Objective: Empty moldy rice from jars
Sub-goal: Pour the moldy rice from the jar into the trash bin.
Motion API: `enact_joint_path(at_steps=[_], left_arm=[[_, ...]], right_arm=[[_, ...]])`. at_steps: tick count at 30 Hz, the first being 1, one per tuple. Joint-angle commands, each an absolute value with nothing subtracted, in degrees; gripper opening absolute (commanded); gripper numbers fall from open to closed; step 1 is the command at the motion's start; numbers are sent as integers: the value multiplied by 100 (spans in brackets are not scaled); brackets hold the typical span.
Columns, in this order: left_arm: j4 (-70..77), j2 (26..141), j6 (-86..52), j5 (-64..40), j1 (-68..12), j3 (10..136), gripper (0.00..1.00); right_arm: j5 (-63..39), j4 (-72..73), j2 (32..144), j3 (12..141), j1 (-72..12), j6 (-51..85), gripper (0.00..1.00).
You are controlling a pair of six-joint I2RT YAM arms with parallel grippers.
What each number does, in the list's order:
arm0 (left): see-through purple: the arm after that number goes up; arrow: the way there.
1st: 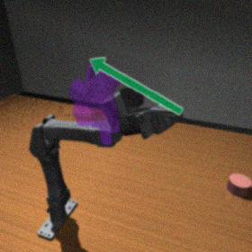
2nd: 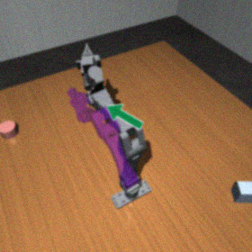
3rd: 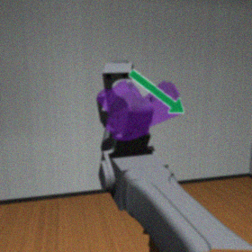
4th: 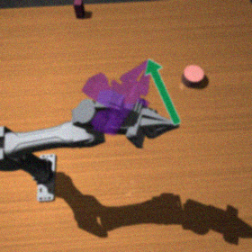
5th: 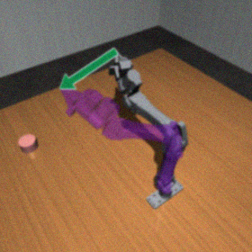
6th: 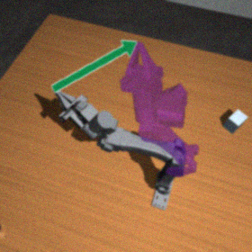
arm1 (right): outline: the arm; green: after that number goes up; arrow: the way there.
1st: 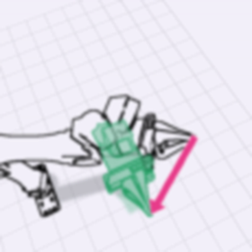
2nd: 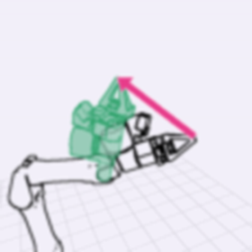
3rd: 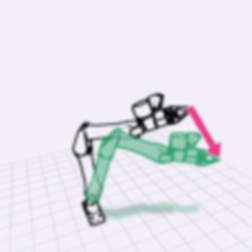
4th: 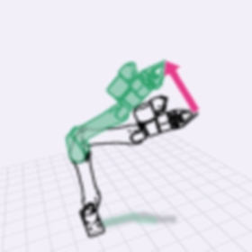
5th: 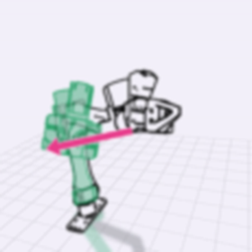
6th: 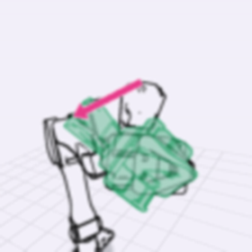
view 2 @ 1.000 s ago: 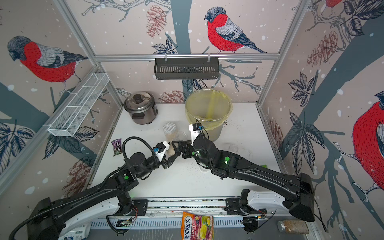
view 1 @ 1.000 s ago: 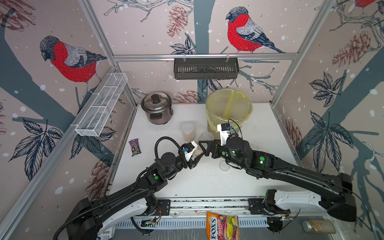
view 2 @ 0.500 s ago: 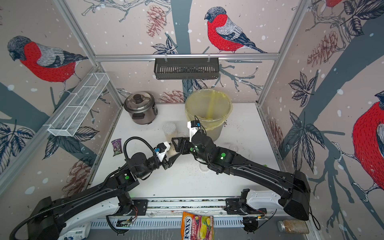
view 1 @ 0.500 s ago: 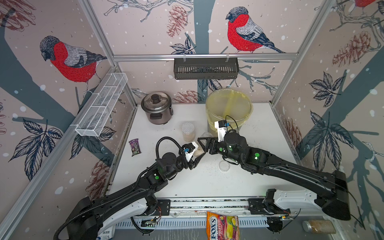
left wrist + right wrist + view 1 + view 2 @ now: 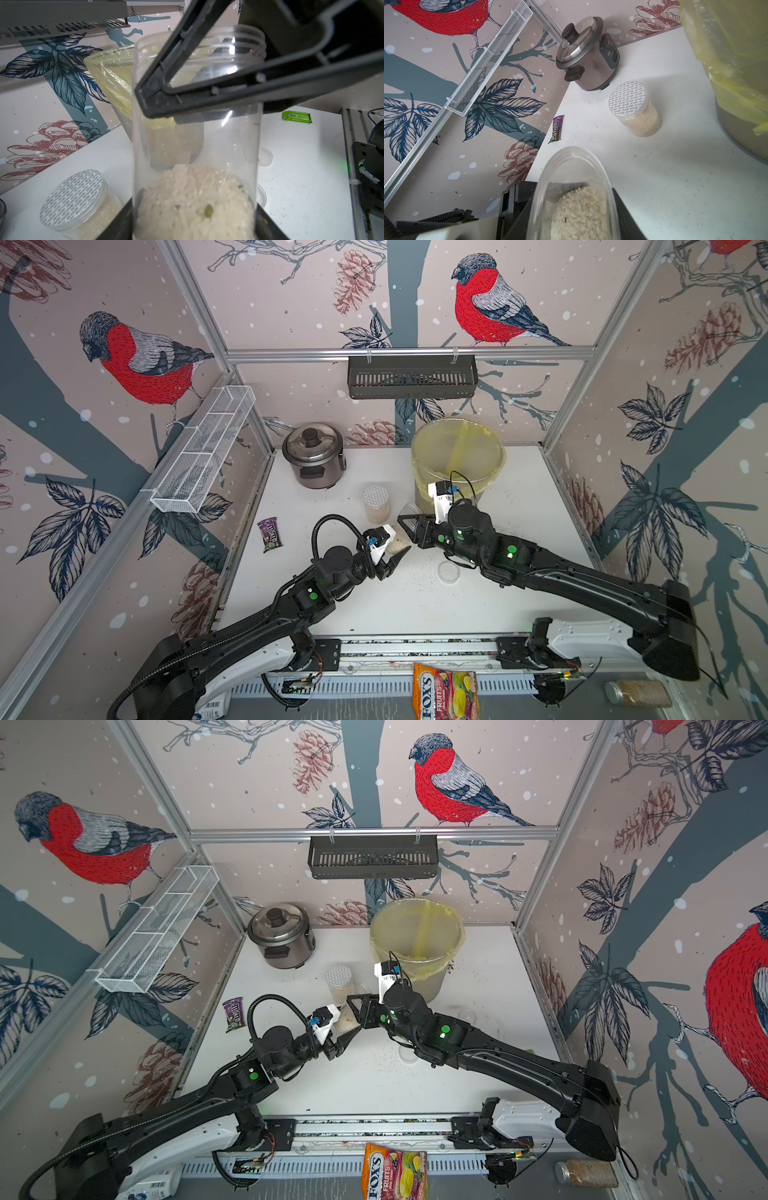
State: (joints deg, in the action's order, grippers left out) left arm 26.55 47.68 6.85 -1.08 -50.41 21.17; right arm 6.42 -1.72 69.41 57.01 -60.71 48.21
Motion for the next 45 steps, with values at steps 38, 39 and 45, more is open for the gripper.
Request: enact_joint_path(at_steps=[38, 39, 45], left_arm=[[6690, 5871, 870, 26, -5056, 1858, 97], [6701, 5888, 875, 22, -5055, 1886, 96], [6747, 5917, 829, 0, -4940, 1959, 96]], right_arm=[[510, -1142, 7066, 7099, -5328, 5582, 32], [483, -1133, 7068, 7100, -5323, 5589, 32], [381, -1139, 7009, 7093, -5278, 5557, 32]])
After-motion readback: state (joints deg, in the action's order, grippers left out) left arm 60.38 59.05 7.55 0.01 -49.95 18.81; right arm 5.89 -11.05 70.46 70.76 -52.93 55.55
